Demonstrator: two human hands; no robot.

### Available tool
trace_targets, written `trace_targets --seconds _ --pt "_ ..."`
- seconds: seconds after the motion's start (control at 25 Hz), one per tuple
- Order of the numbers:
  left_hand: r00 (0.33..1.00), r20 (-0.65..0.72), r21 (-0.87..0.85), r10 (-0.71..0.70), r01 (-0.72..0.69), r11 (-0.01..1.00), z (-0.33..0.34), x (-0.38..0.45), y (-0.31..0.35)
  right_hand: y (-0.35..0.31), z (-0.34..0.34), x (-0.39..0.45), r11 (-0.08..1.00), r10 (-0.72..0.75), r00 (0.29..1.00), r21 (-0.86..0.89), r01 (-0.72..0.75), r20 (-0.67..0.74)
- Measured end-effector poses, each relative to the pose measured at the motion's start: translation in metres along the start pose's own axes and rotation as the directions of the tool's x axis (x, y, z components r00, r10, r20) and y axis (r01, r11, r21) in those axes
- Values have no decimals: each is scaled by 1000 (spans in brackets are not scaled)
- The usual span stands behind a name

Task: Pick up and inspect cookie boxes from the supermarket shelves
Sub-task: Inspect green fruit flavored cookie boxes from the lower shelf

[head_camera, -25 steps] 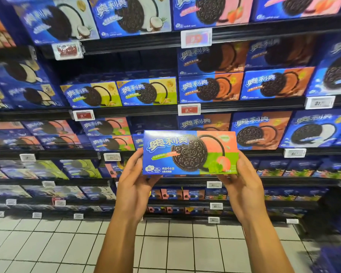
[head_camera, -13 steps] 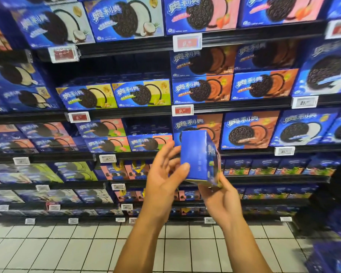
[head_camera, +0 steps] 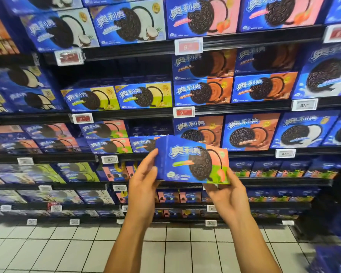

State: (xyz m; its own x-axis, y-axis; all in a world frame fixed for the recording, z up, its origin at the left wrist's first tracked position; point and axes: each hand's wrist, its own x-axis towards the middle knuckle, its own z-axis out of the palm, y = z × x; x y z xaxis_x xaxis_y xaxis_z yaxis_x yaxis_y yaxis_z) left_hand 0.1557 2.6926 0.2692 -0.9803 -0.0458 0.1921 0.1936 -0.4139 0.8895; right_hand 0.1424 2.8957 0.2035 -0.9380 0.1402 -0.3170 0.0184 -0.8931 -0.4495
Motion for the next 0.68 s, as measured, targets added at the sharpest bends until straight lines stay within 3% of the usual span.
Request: trace_targets --seconds 0.16,0.36,0.68 --pt "996 -88 -26 -36 34 999 -15 8 -2 -14 7 -2 993 -88 996 -74 90 27" --pt "992 -122 -42 -25 20 999 -21 11 -6 -27 17 -7 951 -199 961 -199 237 193" --pt "990 -126 -127 -66 50 991 -23 25 -13 -31 22 0 967 -144 970 -181 180 194"
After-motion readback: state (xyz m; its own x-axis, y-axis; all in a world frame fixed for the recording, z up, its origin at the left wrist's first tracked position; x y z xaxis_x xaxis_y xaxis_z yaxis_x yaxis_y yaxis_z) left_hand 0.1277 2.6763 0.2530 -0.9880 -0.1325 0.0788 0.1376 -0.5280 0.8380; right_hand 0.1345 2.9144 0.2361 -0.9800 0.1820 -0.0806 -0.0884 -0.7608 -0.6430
